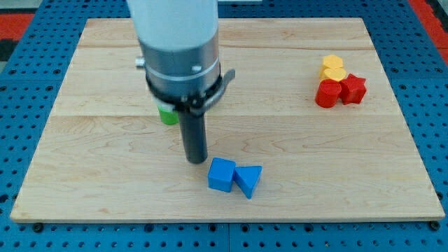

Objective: Push yellow heart towards blue triangle

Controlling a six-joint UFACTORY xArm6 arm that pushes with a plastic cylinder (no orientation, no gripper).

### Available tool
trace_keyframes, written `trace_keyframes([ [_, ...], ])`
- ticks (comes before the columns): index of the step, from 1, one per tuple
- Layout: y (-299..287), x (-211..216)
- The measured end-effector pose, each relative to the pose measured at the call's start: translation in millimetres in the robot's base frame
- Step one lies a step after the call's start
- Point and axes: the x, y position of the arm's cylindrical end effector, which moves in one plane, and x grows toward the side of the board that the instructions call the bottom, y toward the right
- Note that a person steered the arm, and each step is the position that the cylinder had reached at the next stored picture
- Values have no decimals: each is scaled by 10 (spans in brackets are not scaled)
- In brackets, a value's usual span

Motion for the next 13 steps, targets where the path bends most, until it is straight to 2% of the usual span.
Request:
trace_keyframes([
  [3,2180,-115],
  [5,3598,-588],
  [6,3656,-1132],
  [7,3414,-1337],
  [8,3031,-1337],
  [13,1842,-1404],
])
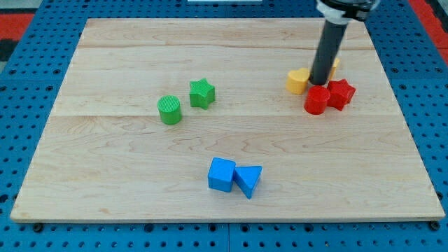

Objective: Push yellow heart towards blue triangle

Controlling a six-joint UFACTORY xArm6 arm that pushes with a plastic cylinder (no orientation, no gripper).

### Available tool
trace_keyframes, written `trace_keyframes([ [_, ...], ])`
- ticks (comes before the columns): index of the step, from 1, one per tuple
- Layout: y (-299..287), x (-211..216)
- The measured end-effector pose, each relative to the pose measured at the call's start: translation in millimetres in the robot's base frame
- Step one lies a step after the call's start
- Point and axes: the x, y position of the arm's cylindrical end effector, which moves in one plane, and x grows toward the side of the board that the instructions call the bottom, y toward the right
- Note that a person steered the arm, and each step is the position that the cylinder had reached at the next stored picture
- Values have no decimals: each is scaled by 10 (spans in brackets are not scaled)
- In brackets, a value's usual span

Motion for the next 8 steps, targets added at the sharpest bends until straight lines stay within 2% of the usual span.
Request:
trace_keyframes([
  [4,-959,-249],
  [7,-1101,28],
  [8,-1306,-69],
])
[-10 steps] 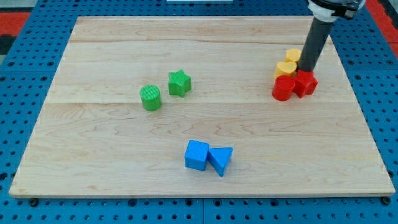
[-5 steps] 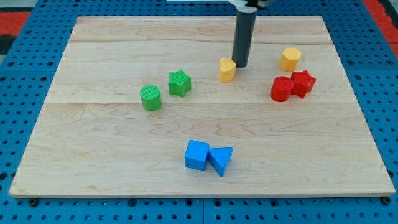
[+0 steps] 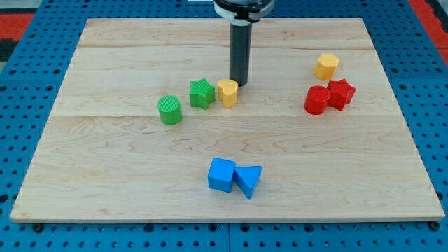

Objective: Push yellow heart towards blue triangle

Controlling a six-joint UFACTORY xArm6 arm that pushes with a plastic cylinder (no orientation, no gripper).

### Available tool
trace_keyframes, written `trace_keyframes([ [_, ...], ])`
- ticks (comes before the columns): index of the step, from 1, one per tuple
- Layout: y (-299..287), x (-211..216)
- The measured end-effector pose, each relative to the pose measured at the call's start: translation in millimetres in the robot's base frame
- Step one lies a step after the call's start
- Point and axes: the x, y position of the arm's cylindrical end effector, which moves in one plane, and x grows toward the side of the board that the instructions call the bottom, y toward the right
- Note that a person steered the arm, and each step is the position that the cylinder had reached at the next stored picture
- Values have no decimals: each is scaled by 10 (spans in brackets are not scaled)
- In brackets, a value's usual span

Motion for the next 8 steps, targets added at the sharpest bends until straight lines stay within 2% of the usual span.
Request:
trace_keyframes([
  [1,-172,-18],
  [3,-212,355],
  [5,223,655],
  [8,264,1088],
])
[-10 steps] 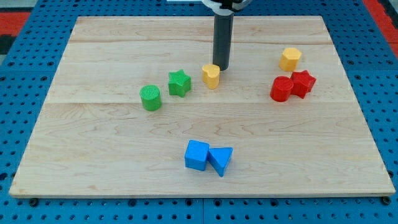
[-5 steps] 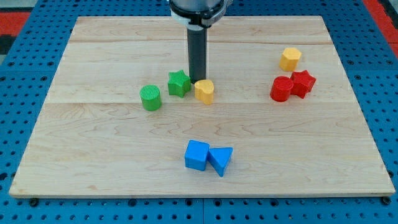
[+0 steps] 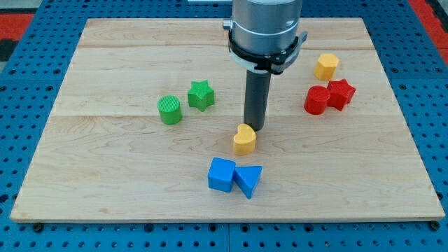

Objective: Push yellow heart towards blue triangle

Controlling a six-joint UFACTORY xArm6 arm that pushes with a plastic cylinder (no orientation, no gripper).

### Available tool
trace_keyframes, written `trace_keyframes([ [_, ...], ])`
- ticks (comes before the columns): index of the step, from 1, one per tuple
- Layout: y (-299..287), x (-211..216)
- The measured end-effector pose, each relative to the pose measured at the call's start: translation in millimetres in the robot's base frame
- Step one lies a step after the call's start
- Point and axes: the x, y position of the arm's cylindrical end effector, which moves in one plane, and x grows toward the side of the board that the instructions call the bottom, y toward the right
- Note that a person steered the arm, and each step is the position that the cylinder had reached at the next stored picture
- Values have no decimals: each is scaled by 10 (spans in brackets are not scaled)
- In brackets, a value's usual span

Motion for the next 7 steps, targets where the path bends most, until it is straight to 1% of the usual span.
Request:
trace_keyframes([
  [4,-742,99],
  [6,-294,225],
  [7,-292,233],
])
